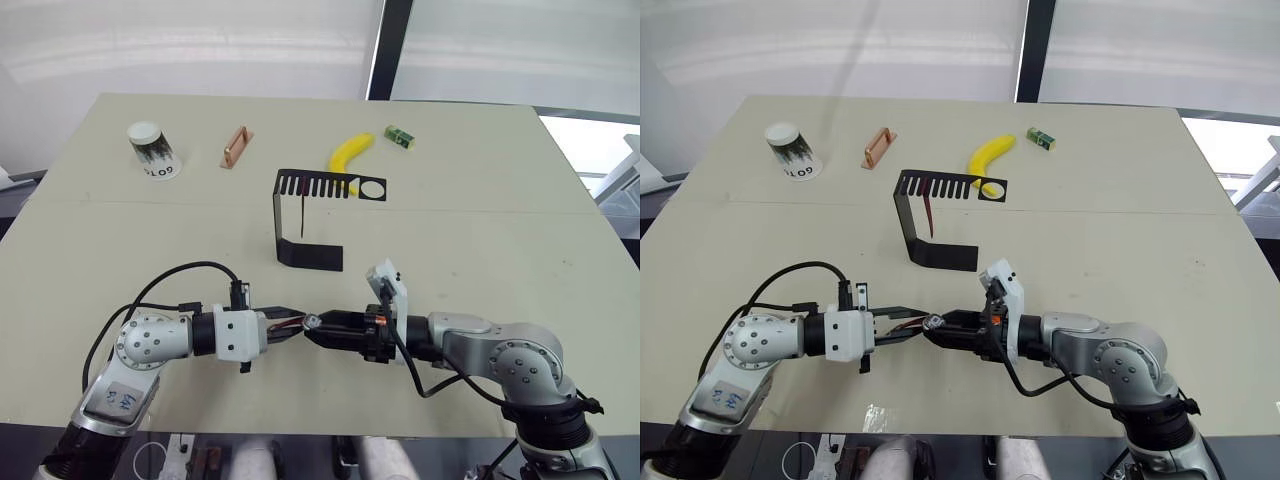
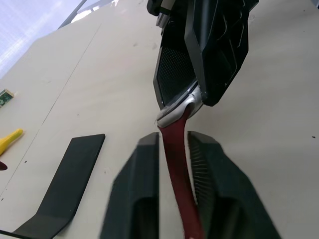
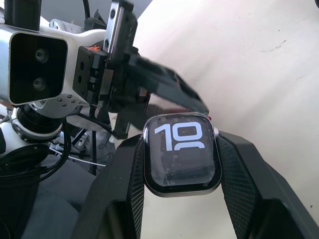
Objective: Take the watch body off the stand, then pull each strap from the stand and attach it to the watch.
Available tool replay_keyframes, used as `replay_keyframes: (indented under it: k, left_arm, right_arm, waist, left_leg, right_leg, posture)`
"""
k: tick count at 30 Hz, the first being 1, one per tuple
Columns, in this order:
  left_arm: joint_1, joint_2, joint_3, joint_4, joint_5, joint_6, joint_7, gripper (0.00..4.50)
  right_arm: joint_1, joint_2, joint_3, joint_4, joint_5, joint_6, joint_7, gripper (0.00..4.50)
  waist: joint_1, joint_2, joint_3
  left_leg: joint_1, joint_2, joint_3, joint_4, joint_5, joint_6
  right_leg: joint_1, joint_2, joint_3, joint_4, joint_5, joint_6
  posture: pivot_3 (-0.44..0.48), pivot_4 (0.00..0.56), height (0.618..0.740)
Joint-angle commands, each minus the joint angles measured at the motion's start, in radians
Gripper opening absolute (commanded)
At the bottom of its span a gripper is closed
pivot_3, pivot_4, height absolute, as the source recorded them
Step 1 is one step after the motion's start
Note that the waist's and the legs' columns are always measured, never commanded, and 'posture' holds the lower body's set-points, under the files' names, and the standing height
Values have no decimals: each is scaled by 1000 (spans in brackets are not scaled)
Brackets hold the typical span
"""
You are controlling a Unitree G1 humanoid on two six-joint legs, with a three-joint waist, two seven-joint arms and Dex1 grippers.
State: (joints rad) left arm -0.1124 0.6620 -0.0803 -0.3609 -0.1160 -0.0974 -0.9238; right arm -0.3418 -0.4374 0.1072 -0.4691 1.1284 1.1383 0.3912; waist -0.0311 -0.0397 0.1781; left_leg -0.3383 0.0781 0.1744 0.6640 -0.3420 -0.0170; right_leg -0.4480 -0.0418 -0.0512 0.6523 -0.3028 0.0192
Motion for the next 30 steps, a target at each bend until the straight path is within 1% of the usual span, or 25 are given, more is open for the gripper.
replay_keyframes:
  k: [1,30]
  left_arm:
    - [-13,-3,-1,-9,2,-13,16,0]
    - [-26,-14,-30,-35,-9,-37,11,0]
  right_arm:
    - [-12,5,-24,-30,21,-2,-7,1607]
    - [-21,50,-43,-7,83,78,-113,1607]
  waist:
    - [0,0,0]
    - [0,0,0]
  left_leg:
    - [0,0,0,0,0,0]
    - [0,0,0,-1,0,0]
  right_leg:
    - [0,0,0,0,0,0]
    - [0,0,0,-1,0,0]
  posture:
    - [0,150,729]
    - [0,150,729]
